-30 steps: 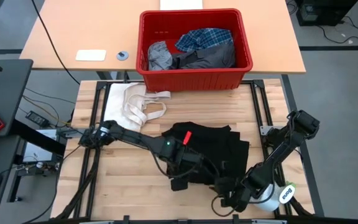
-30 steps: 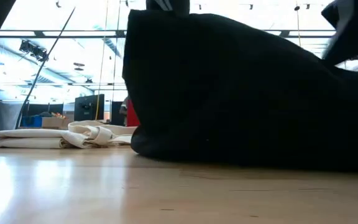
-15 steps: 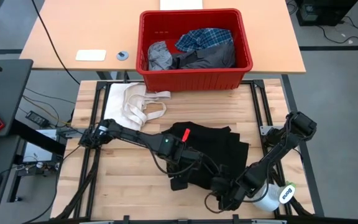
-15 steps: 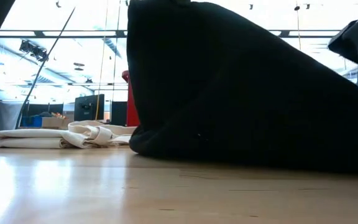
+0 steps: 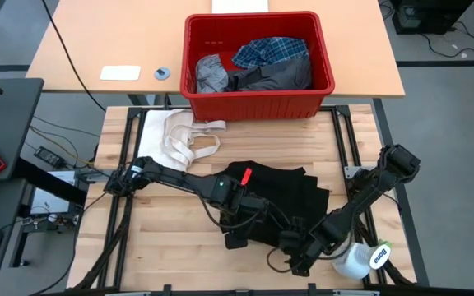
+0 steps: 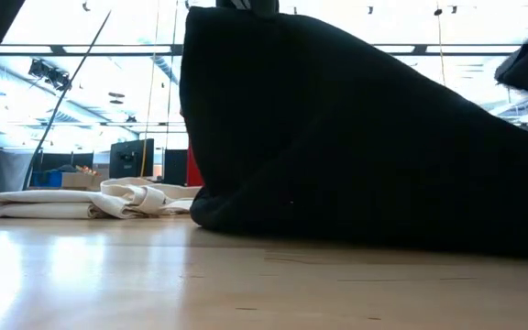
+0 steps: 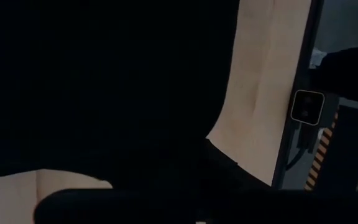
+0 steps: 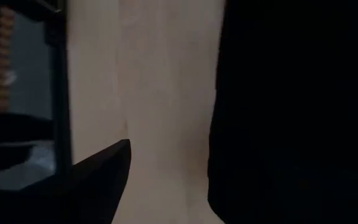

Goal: Fold Laundry from Bin
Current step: Fold the black shirt

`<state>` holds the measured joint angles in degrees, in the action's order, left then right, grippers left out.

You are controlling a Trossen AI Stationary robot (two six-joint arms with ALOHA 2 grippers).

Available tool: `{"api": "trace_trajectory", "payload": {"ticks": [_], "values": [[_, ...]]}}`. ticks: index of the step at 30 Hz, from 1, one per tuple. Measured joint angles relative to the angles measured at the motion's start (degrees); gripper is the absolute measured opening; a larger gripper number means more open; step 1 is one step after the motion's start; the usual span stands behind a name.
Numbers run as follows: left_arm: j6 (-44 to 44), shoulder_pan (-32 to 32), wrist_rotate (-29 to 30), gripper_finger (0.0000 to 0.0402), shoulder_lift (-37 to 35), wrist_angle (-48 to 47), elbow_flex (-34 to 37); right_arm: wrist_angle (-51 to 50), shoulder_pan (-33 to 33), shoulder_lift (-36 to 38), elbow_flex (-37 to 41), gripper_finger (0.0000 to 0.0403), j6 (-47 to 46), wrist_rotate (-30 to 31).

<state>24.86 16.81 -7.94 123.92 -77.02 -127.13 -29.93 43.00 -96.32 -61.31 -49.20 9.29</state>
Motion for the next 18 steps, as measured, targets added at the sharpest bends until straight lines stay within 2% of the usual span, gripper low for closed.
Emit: {"api": "trace_trajectory", "payload": {"ticks": [2,4,7,9,11,14,18], "values": [[0.01,-0.04,0.17,0.0006,0.0,-0.29,0.0,-4.54,2.5,1.5,-1.28,0.0374,-1.02,6.27],[0.02,0.03,0.17,0.0006,0.0,-0.58,0.0,-7.05,5.73,2.66,-2.07,0.0371,-1.19,16.34],[0.58,0.03,0.15,0.0006,0.0,-0.52,0.0,-6.08,9.9,2.11,-1.75,0.0366,1.24,31.47],[1.22,-0.03,-0.07,0.0006,0.0,-0.49,-0.02,-3.88,11.18,0.52,-0.65,0.0364,3.03,36.92],[1.36,-0.27,-0.99,0.0006,0.0,-0.51,-0.01,-0.7,10.99,-1.29,0.45,0.0364,4.06,37.67],[1.53,-0.61,-1.81,0.0006,0.0,-0.54,-0.02,4.62,9.27,-3.62,1.43,0.0364,3.31,32.78],[1.68,-0.96,-1.95,0.0007,0.0,-0.52,-0.02,4.26,7.57,-6.95,1.61,0.0363,-2.07,30.7]]}}
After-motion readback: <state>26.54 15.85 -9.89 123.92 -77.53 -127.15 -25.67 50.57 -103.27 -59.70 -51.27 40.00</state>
